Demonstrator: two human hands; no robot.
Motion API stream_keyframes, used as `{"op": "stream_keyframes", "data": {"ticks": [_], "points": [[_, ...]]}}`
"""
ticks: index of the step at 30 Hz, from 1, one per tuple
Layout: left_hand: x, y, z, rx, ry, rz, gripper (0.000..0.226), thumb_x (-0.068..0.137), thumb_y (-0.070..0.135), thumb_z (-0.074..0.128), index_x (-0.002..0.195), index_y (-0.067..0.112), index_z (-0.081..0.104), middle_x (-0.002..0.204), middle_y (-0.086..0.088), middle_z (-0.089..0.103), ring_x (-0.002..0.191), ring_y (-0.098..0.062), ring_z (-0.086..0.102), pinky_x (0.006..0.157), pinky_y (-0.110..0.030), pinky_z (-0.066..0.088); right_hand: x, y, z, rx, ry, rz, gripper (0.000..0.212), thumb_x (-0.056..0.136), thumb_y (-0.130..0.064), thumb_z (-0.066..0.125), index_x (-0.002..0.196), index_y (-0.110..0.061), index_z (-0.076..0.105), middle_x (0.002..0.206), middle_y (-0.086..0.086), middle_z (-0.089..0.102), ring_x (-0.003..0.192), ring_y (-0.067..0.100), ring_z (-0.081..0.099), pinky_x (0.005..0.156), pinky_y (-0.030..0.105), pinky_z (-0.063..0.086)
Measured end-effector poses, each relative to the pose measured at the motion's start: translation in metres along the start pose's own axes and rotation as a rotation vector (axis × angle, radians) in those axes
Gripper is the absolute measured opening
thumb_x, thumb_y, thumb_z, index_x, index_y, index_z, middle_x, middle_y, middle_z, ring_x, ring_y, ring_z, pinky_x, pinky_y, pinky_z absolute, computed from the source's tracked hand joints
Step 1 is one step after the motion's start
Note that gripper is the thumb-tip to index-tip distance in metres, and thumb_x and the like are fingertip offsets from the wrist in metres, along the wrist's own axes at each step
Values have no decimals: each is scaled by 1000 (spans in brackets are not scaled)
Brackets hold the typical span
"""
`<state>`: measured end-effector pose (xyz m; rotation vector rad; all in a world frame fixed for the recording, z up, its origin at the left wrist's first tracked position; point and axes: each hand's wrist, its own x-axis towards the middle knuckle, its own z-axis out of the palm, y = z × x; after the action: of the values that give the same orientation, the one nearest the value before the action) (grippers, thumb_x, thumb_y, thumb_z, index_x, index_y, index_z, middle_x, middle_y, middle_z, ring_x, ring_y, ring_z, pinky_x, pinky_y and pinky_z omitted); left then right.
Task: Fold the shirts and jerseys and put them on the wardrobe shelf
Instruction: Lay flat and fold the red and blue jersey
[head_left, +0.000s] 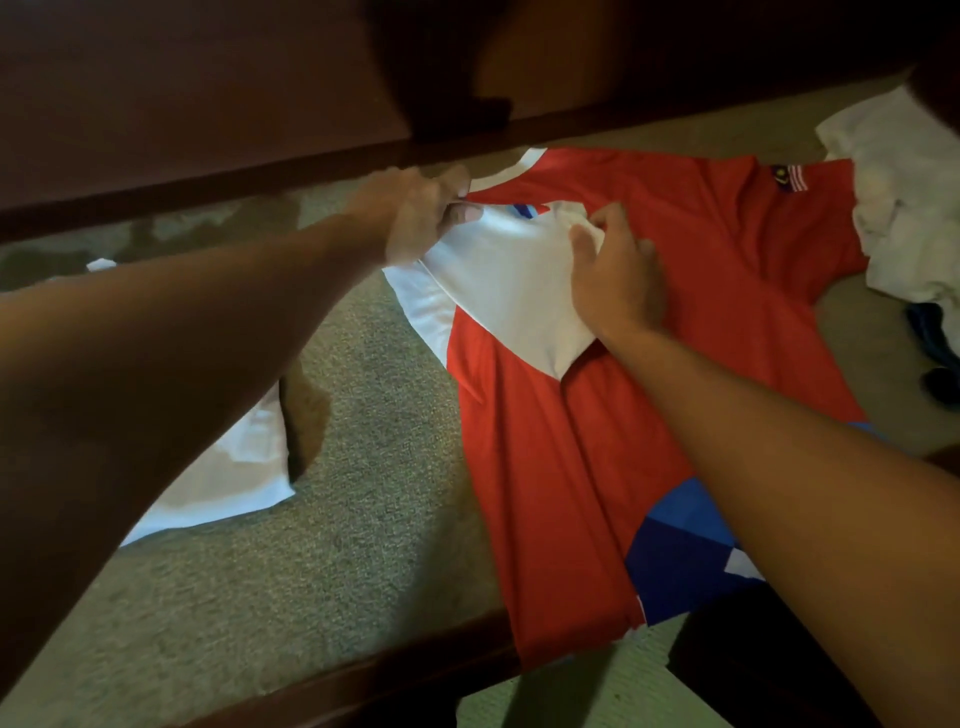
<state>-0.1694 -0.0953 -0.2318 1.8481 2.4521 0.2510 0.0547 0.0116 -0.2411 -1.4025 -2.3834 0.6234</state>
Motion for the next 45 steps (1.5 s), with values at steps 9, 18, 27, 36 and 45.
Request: {"op": "stream_keyframes", "data": {"ticks": [9,18,27,36,45], "points": [[-9,-2,0,-301,254,-212,49,99,58,34,113,15,53,100,-14,68,95,-39,63,76,-44,47,4,15,4,-254,29,47,38,107,-37,38,138,-15,44,116,23,67,104,45,65,81,46,47],[-45,-30,6,-214,40,-293,36,96,37,54,125,16,60,123,-13,48,107,-35,56,84,-38,43,3,11,1,-239,32,102,35,101,-38,48,127,-15,51,122,17,66,108,42,64,85,44,47],[-2,-34,-14,-506,-14,-723,15,85,18,69,95,8,73,87,-14,72,74,-27,71,73,-39,62,6,12,1,-150,57,68,22,104,-33,46,118,-17,53,111,16,69,102,40,65,82,45,48],[-32,7,16,8,386,-135,23,85,24,57,100,7,62,108,-19,57,99,-39,54,81,-46,40,-3,1,17,-393,166,-272,60,102,-48,38,153,-16,37,157,13,40,138,33,43,103,51,34],[-55,46,58,-19,-55,-77,76,100,65,11,162,22,5,169,-7,-3,155,-29,-9,125,-48,0,-14,4,46,-436,-250,-352,66,104,-58,18,163,-31,2,170,0,-10,156,25,-13,124,55,-3]]}}
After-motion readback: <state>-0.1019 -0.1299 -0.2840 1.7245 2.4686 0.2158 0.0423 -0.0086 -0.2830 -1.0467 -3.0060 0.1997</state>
